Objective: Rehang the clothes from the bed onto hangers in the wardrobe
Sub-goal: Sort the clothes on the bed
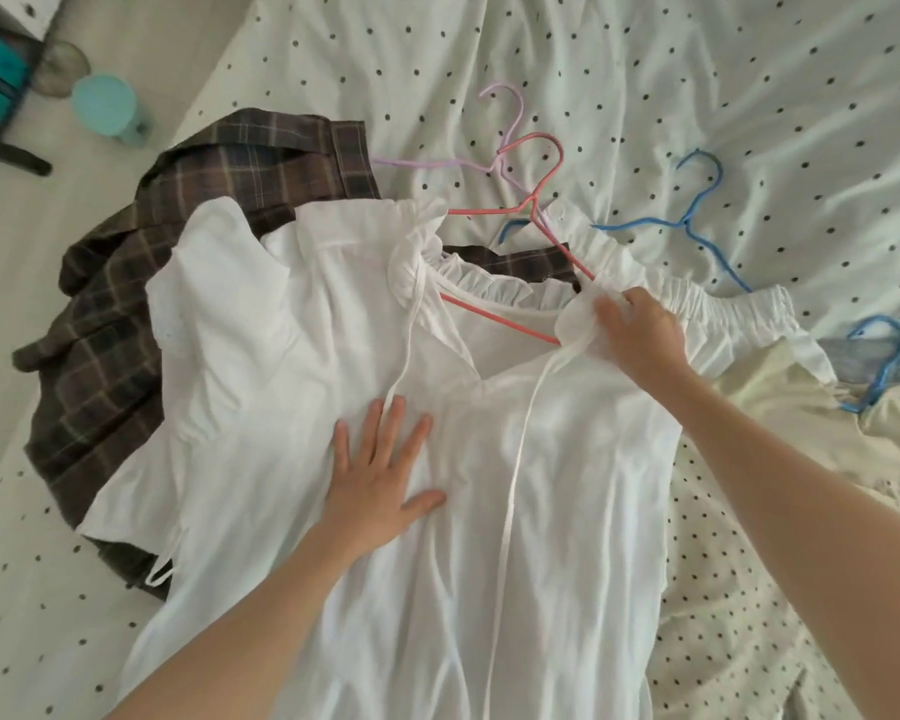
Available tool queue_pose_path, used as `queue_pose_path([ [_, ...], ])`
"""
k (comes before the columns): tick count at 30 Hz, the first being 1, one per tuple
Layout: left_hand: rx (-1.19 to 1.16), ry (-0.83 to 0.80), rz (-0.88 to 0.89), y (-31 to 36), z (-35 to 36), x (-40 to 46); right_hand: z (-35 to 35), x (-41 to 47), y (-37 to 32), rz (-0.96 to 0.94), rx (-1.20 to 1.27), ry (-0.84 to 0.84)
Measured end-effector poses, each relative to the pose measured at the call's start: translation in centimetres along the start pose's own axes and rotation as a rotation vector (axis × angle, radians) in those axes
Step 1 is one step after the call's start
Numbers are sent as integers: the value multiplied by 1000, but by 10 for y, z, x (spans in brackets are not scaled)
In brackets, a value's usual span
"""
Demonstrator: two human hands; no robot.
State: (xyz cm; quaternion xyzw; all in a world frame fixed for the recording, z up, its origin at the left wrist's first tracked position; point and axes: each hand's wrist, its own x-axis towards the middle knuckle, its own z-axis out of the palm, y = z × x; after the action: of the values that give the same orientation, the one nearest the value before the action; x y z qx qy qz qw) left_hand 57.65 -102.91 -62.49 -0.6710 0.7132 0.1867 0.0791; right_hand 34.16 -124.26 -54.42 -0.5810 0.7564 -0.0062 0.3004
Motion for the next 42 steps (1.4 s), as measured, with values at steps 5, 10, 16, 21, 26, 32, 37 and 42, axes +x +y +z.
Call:
queue_pose_path([
  [5, 8, -63, 0, 3, -19, -1, -29, -31, -5, -49, 158, 67],
  [10, -184, 205, -71, 40, -104, 2, -89, -73, 15, -76, 220, 162],
  [16, -207, 565, 167, 101, -223, 23, -156, -167, 72, -14, 357, 293],
  [21, -157, 513, 398, 175, -270, -4, -200, -282, 146, 73, 472, 445],
  [26, -309, 539, 752, 277, -300, -83, -245, -406, 221, 172, 491, 665],
  [32, -315, 519, 989, 384, -292, -189, -256, -567, 316, 260, 547, 897],
  [37, -362, 589, 1295, 483, -298, -290, -244, -694, 376, 393, 600, 1131],
  [42, -495, 420, 1442, 566, -272, -388, -226, -819, 412, 540, 543, 1319],
])
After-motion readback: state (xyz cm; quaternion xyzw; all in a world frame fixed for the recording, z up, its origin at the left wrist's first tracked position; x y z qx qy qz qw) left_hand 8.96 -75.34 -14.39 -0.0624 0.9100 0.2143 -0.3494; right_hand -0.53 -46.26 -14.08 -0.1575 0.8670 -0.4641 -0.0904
